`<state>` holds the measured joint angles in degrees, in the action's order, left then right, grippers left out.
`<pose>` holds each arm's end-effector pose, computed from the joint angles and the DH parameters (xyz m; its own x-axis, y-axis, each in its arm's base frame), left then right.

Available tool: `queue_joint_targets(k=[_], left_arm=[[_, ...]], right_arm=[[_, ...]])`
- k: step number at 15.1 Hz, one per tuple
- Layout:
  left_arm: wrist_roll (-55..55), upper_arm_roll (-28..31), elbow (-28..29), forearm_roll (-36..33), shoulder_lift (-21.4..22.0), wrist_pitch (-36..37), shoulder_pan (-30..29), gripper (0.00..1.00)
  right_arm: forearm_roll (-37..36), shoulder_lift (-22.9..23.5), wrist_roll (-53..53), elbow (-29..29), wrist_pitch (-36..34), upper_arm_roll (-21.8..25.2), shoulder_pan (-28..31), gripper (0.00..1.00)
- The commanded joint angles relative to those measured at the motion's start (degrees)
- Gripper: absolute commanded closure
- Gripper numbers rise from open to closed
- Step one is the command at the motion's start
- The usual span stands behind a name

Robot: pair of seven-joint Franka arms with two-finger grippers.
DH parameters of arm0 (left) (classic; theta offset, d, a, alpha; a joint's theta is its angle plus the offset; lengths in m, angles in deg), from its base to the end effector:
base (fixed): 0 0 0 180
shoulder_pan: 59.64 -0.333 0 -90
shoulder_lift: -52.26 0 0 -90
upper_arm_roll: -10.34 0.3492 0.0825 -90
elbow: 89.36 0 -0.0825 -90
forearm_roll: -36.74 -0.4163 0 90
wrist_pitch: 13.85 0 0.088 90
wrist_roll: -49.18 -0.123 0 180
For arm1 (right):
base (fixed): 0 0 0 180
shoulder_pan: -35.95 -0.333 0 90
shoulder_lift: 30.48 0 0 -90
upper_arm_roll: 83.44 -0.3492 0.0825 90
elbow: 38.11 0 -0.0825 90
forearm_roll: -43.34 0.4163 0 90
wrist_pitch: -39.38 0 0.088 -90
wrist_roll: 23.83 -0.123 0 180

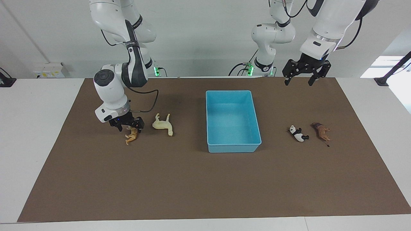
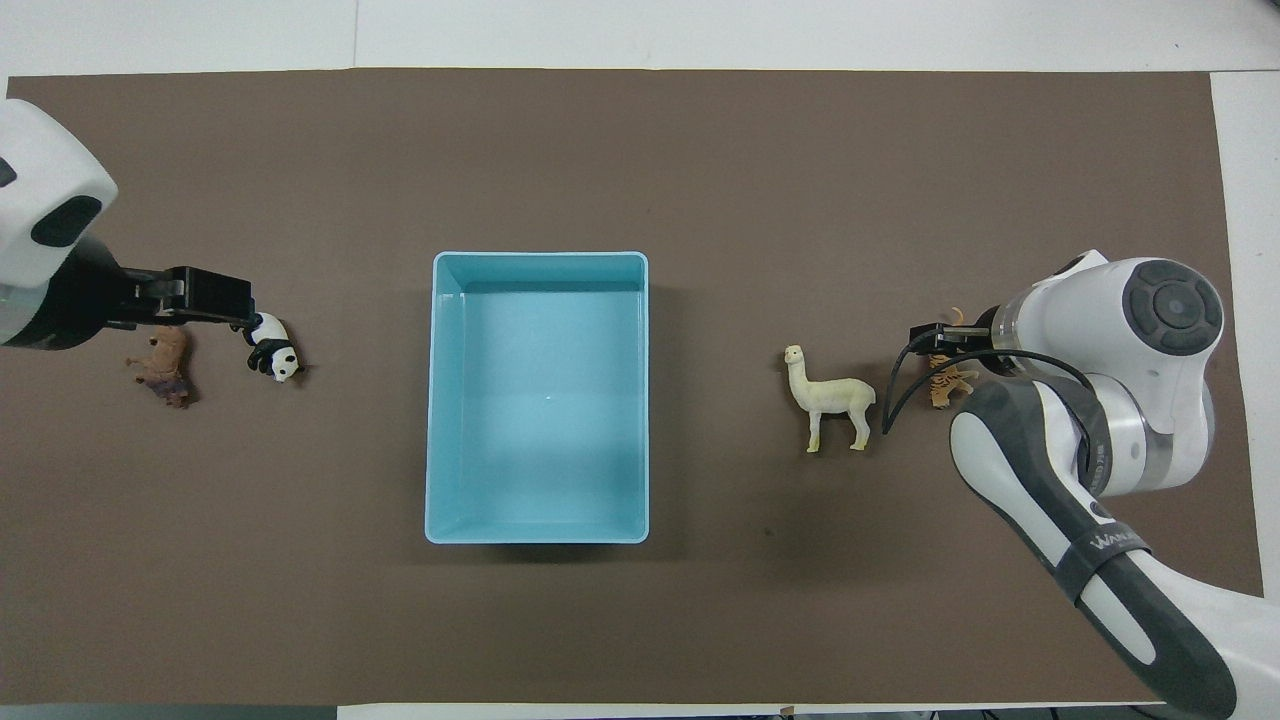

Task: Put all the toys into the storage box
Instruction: 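Grasp the panda with the left gripper while the right gripper grasps the tiger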

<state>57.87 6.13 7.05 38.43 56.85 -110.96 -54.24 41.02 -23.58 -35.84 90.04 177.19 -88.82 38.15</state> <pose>0.5632 -0.1004 0.6425 0.9961 -0.0121 0.0873 -0.0154 -0.9992 0.0372 0.5694 0.0307 0.3151 0.9908 -0.1251 0.0511 -0.1256 -0.9921 0.0069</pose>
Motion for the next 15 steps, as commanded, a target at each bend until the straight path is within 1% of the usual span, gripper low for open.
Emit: queue_joint_targets(k=[1,4,6,7,8,9,10,11,12,14,15], left_arm=[[3.1,-0.4,7.8,-0.2,0.4,-9.0,-3.5,0.0],[2.7,-0.4,17.6,-0.2,-0.2,-21.8,-8.5,0.0],[3.3,-0.4,23.4,-0.3,-2.6,-30.2,-9.1,0.0],[3.1,-0.4,25.7,-0.3,-2.9,-33.5,-9.5,0.0],[2.7,-0.4,28.1,-0.3,-4.6,-37.3,-10.7,0.0],[2.7,-0.4,29.7,-0.3,-6.7,-41.5,-10.9,0.0],[2.7,-0.4,31.1,-0.3,-8.8,-45.5,-11.0,0.0],[2.7,-0.4,32.0,-0.3,-9.8,-48.7,-11.4,0.0],[2.4,-0.3,32.7,-0.4,-10.3,-49.9,-12.3,0.0],[2.2,-0.3,32.8,-1.7,-12.5,-51.4,-12.5,0.0],[2.4,-0.3,32.8,-1.8,-13.8,-53.4,-12.4,0.0]], right_arm=[[-0.6,0.7,-0.6,2.2,2.4,-0.3,0.3,0.0],[-0.6,1.9,-0.7,3.3,5.3,-0.3,0.0,0.01],[-0.6,2.8,-0.9,3.5,6.0,-0.3,-0.1,0.03],[-0.6,2.9,-0.9,3.8,6.7,-0.3,-0.2,0.07],[-0.6,2.9,-0.9,3.9,6.7,-0.3,-0.2,0.21],[-0.6,2.9,-0.9,3.9,6.6,-0.3,-0.2,0.48],[-0.6,2.9,-1.2,3.9,6.5,-0.3,-0.1,0.81],[-0.6,2.9,-1.4,3.9,6.2,-0.3,-0.1,1.0],[-0.6,2.9,-1.4,3.8,6.1,-0.3,-0.1,1.0],[-0.6,2.9,-1.4,3.6,5.4,-0.3,0.0,1.0],[-0.6,2.9,-1.4,3.3,4.5,-0.3,0.0,1.0]])
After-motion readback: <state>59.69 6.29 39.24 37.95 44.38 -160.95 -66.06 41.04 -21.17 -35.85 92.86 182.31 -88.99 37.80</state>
